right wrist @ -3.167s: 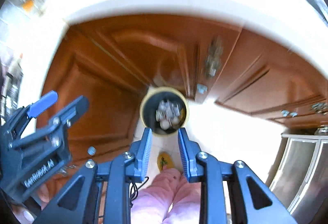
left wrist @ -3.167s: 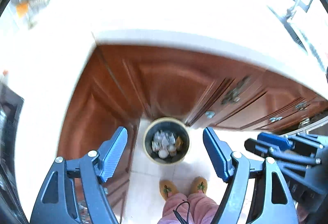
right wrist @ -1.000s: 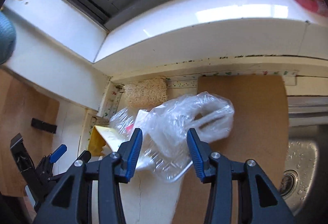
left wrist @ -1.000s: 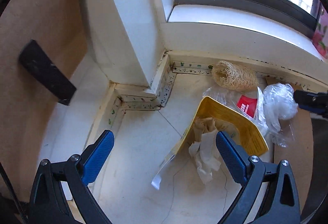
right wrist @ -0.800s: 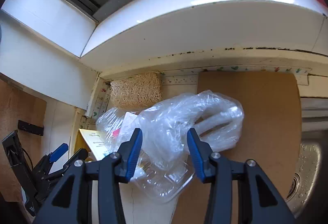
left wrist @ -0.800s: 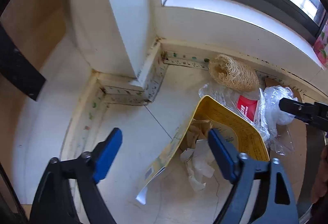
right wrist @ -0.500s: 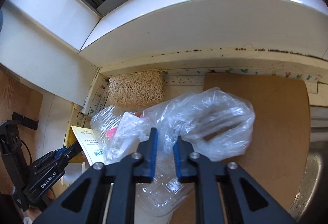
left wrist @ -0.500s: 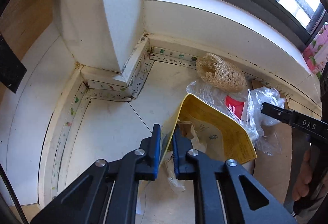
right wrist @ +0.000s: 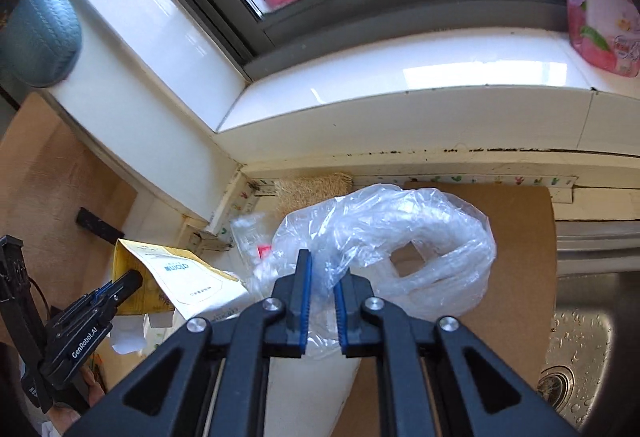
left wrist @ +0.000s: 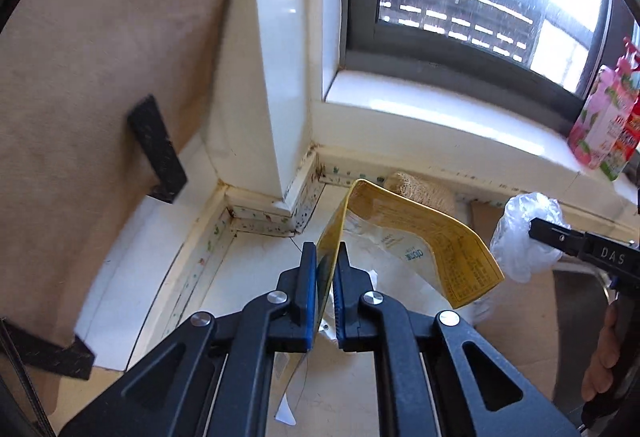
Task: Collect trash
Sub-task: 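Carry both items down over the floor bin and open both tools, then raise both empty tools back up to the counter trash pile, then grasp the white crumpled tissue with the left tool while the right tool grasps the red-labelled plastic container, then carry the tissue and plastic container down toward the floor bin with both tools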
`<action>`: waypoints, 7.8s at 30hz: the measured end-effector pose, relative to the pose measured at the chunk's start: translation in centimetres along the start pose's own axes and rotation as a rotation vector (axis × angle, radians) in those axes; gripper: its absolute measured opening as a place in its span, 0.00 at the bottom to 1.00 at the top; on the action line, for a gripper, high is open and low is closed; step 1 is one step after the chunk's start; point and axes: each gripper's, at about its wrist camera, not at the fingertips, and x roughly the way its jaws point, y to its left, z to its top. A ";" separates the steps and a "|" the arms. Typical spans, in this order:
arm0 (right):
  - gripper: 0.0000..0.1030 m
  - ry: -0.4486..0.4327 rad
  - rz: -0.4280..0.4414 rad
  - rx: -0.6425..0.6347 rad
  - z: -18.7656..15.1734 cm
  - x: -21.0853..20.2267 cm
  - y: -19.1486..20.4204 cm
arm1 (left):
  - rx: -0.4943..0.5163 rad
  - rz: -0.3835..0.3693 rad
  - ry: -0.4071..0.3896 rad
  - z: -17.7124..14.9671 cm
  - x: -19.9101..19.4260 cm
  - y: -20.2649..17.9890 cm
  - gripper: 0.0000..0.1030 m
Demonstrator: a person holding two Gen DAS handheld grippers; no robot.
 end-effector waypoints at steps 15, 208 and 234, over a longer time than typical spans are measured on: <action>0.10 -0.099 0.063 -0.103 -10.1 -13.6 8.7 | 0.065 -0.069 -0.088 -8.8 -17.2 1.1 0.05; 0.07 0.310 -0.038 -0.200 -2.2 12.7 0.0 | -0.152 -0.057 0.306 -4.5 14.4 1.0 0.64; 0.05 0.208 0.068 -0.123 -16.8 -5.1 7.0 | -0.025 -0.150 0.131 -17.0 -13.6 2.9 0.23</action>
